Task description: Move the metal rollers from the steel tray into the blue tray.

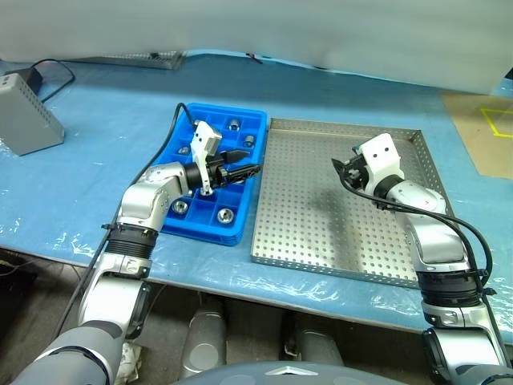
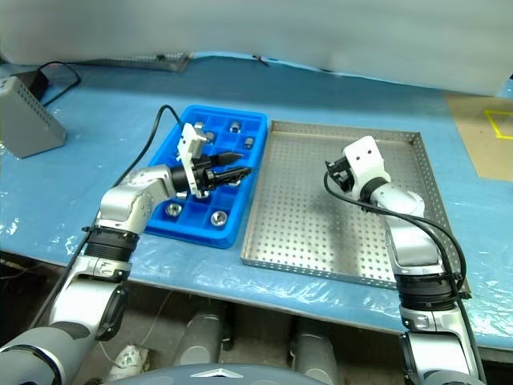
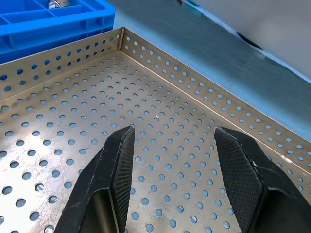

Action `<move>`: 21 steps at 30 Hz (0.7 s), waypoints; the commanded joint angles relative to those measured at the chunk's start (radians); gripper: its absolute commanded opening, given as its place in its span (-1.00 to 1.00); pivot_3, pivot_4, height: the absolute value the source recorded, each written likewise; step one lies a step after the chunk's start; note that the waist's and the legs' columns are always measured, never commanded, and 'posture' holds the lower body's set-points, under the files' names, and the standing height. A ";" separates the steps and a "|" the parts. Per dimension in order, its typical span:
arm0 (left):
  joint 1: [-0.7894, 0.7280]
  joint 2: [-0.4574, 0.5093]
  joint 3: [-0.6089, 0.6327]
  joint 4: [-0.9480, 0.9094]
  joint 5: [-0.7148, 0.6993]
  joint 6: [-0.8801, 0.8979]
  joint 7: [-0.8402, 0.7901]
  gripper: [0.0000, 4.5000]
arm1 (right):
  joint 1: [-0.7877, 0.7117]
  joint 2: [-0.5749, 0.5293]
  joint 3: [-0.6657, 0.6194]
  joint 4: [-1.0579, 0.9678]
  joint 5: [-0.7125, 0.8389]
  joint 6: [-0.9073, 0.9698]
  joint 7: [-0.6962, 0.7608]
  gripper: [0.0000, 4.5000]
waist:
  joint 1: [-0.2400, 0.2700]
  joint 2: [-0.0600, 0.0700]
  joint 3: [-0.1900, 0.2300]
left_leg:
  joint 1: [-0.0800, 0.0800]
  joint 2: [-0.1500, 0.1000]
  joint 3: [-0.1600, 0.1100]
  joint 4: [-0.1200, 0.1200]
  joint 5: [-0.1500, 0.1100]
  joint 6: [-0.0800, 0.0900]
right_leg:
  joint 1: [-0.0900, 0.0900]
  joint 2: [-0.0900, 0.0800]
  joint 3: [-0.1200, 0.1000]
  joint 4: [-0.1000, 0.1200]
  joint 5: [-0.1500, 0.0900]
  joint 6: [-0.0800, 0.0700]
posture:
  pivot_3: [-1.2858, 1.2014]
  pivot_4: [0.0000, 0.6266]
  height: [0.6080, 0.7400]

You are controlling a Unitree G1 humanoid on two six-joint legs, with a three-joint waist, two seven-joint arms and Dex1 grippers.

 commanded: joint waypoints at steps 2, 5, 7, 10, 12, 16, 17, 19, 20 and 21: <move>-0.017 0.001 0.007 -0.025 -0.005 -0.010 -0.005 0.49 | -0.010 -0.004 -0.013 -0.040 0.004 -0.009 -0.007 0.19 | 0.000 0.000 0.000 | 0.000 0.000 0.000 0.000 0.000 0.000 | 0.000 0.000 0.000 0.000 0.000 0.000 | 0.17 -0.52 1.00; -0.017 0.000 0.006 -0.025 -0.006 -0.010 -0.006 0.49 | -0.006 -0.002 -0.010 -0.036 0.001 -0.012 -0.010 0.19 | 0.000 0.000 0.000 | 0.000 0.000 0.000 0.000 0.000 0.000 | 0.000 0.000 0.000 0.000 0.000 0.000 | 0.17 -0.52 1.00; -0.017 -0.001 0.005 -0.025 -0.006 -0.010 -0.006 0.49 | -0.003 -0.001 -0.008 -0.038 0.000 -0.011 -0.011 0.19 | 0.000 0.000 0.000 | 0.000 0.000 0.000 0.000 0.000 0.000 | 0.000 0.000 0.000 0.000 0.000 0.000 | 0.16 -0.52 1.00; -0.018 -0.003 0.004 -0.025 -0.005 -0.009 -0.006 0.49 | -0.001 0.000 -0.008 -0.044 0.001 -0.007 -0.012 0.19 | 0.000 0.000 0.000 | 0.000 0.000 0.000 0.000 0.000 0.000 | 0.000 0.000 0.000 0.000 0.000 0.000 | 0.16 -0.52 1.00; -0.021 -0.008 0.002 -0.029 -0.005 -0.004 -0.001 0.49 | 0.000 0.000 -0.009 -0.045 0.001 -0.006 -0.012 0.19 | 0.000 0.000 0.000 | 0.000 0.000 0.000 0.000 0.000 0.000 | 0.000 0.000 0.000 0.000 0.000 0.000 | 0.16 -0.52 1.00; -0.025 -0.015 -0.001 -0.039 -0.006 0.005 0.008 0.49 | 0.001 -0.002 -0.011 -0.047 0.000 -0.005 -0.014 0.19 | 0.000 0.000 0.000 | 0.000 0.000 0.000 0.000 0.000 0.000 | 0.000 0.000 0.000 0.000 0.000 0.000 | 0.16 -0.52 1.00; -0.026 -0.017 -0.001 -0.040 -0.006 0.006 0.009 0.49 | 0.001 -0.003 -0.011 -0.046 0.000 -0.005 -0.014 0.19 | 0.000 0.000 0.000 | 0.000 0.000 0.000 0.000 0.000 0.000 | 0.000 0.000 0.000 0.000 0.000 0.000 | 0.16 -0.52 1.00; -0.026 -0.019 -0.003 -0.042 -0.006 0.009 0.011 0.49 | 0.002 -0.004 -0.011 -0.045 -0.001 -0.005 -0.014 0.19 | 0.000 0.000 0.000 | 0.000 0.000 0.000 0.000 0.000 0.000 | 0.000 0.000 0.000 0.000 0.000 0.000 | 0.16 -0.52 1.00; -0.026 -0.020 -0.003 -0.043 -0.006 0.009 0.011 0.49 | 0.003 -0.004 -0.010 -0.045 -0.002 -0.006 -0.015 0.19 | 0.000 0.000 0.000 | 0.000 0.000 0.000 0.000 0.000 0.000 | 0.000 0.000 0.000 0.000 0.000 0.000 | 0.16 -0.52 1.00; -0.026 -0.020 -0.003 -0.044 -0.006 0.010 0.011 0.49 | 0.003 -0.004 -0.010 -0.044 -0.002 -0.006 -0.015 0.19 | 0.000 0.000 0.000 | 0.000 0.000 0.000 0.000 0.000 0.000 | 0.000 0.000 0.000 0.000 0.000 0.000 | 0.16 -0.52 1.00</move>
